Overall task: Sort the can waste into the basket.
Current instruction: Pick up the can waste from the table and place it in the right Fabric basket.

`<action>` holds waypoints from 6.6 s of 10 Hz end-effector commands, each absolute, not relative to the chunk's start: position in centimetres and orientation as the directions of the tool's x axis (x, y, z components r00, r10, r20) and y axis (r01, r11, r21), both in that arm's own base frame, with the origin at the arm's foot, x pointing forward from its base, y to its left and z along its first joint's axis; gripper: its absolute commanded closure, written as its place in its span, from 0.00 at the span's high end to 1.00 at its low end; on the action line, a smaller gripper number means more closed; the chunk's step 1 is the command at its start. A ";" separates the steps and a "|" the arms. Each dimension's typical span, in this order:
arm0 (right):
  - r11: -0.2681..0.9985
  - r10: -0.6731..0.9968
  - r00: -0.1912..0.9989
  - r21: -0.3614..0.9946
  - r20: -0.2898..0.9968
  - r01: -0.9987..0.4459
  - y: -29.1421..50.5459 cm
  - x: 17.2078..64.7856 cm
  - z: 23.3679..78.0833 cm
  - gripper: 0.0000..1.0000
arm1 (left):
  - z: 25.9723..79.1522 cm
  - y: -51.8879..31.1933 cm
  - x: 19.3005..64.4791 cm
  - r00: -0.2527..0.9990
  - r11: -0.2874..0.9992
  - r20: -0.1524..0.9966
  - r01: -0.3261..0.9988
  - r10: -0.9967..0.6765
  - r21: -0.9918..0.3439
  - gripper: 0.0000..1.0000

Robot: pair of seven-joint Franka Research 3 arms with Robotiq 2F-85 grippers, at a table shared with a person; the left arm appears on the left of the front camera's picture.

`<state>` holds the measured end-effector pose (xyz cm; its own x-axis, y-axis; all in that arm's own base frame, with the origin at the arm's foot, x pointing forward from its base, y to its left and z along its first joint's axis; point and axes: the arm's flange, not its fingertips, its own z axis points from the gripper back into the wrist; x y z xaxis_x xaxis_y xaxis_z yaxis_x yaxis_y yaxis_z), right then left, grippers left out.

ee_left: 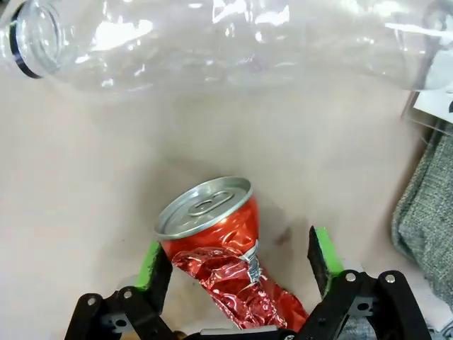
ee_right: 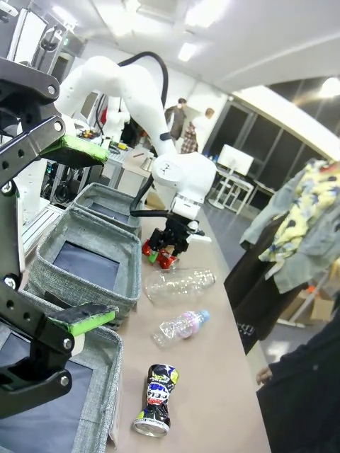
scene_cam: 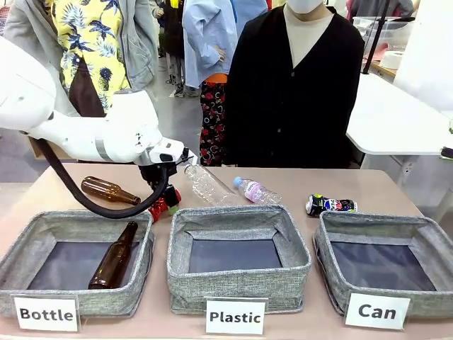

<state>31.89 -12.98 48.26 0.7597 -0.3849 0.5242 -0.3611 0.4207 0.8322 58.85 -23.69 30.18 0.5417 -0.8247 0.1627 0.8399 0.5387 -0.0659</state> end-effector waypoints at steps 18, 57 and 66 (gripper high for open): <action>0.413 -0.393 0.738 0.822 0.549 -0.392 -13.0 32.3 48.3 1.00 | 50.5 -3.1 34.4 -0.041 -0.044 0.506 0.999 -0.862 0.005 0.00; 0.705 -0.243 0.648 0.590 0.722 -0.393 -31.2 16.9 57.1 1.00 | 48.6 -64.1 40.2 -0.464 -0.497 0.577 0.860 -0.673 0.113 0.28; 0.705 -0.243 0.648 0.590 0.722 -0.393 -31.2 16.9 57.1 1.00 | 49.6 -62.1 39.9 -0.486 -0.517 0.590 0.846 -0.645 0.132 1.00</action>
